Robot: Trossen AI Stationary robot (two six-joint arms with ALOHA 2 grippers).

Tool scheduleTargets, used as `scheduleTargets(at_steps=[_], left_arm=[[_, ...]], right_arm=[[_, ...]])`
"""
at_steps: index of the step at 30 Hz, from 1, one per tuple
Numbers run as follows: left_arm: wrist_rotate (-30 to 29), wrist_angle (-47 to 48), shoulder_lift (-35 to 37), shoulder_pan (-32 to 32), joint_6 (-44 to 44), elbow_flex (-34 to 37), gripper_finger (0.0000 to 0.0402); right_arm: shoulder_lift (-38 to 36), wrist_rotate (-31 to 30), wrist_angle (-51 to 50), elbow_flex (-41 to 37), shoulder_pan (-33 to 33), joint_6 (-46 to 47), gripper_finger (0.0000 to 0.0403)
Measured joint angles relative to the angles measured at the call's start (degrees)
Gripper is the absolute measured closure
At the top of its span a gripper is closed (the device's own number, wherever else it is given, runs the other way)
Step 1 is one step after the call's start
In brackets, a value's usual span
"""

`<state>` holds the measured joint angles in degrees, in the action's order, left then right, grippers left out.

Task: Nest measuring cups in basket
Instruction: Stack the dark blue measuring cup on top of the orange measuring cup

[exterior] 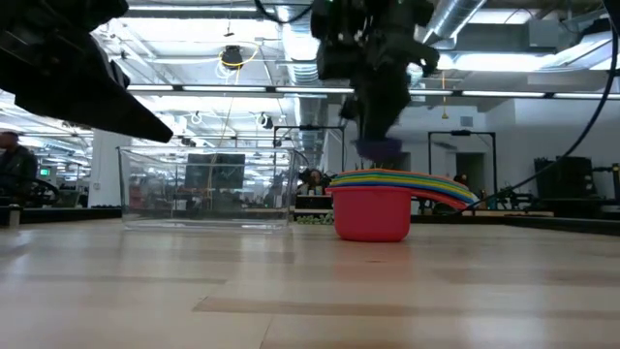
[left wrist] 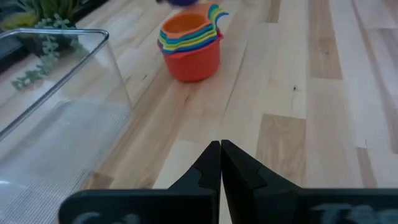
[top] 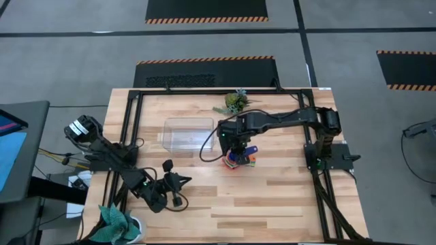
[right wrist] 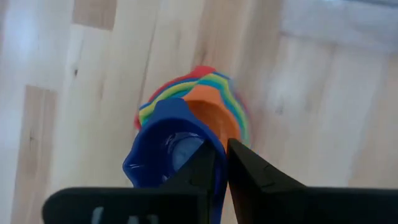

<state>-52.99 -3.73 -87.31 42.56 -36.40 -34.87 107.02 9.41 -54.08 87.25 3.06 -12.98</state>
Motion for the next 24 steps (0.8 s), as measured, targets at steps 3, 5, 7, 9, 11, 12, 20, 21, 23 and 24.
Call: scheduleTargets(at_steps=[3, 5, 7, 9, 11, 12, 20, 21, 23, 24], left_arm=[[-1.2, 0.1, 0.0, 0.6, 0.0, 0.0, 0.0401], [-1.9, 0.0, 0.0, 0.6, 0.0, 0.0, 0.0402], [-1.9, 0.0, 0.0, 0.5, 0.0, 0.0, 0.0401], [-2.0, -0.1, 0.0, 0.3, 0.5, 0.0, 0.0402], [-2.1, -0.1, 0.0, 0.0, 0.7, 0.0, 0.0401], [-2.1, -0.1, 0.0, -0.1, 0.7, 0.0, 0.0401], [-1.3, -0.1, 0.0, -0.5, 0.3, 0.0, 0.0401], [-1.0, -0.1, 0.0, -0.5, 0.3, 0.0, 0.0401], [-0.6, -0.1, 0.0, -0.5, 0.3, 0.0, 0.0402], [-0.4, -0.1, 0.0, -0.5, 0.4, 0.0, 0.0401]], right_arm=[[0.2, 1.0, 3.0, -3.7, 0.0, 0.0, 0.0345], [0.2, 1.1, 4.3, -4.7, 0.0, 0.0, 0.0345], [0.1, 1.1, 5.1, -5.1, 0.0, 0.0, 0.0345], [0.1, 1.1, 6.7, -5.1, 0.0, -0.7, 0.0345], [0.1, 1.1, 7.8, -5.1, -0.2, -1.0, 0.0345], [0.1, 1.1, 7.5, -5.1, -0.3, -1.0, 0.0345], [0.1, 1.1, 7.2, -5.1, -0.4, 1.3, 0.0345], [0.1, 1.1, 7.2, -5.1, -0.5, 1.4, 0.0345], [0.1, 1.3, 7.1, -5.1, -0.5, 1.8, 0.0345], [0.1, 1.3, 7.0, -5.1, -0.5, 2.0, 0.0345]])
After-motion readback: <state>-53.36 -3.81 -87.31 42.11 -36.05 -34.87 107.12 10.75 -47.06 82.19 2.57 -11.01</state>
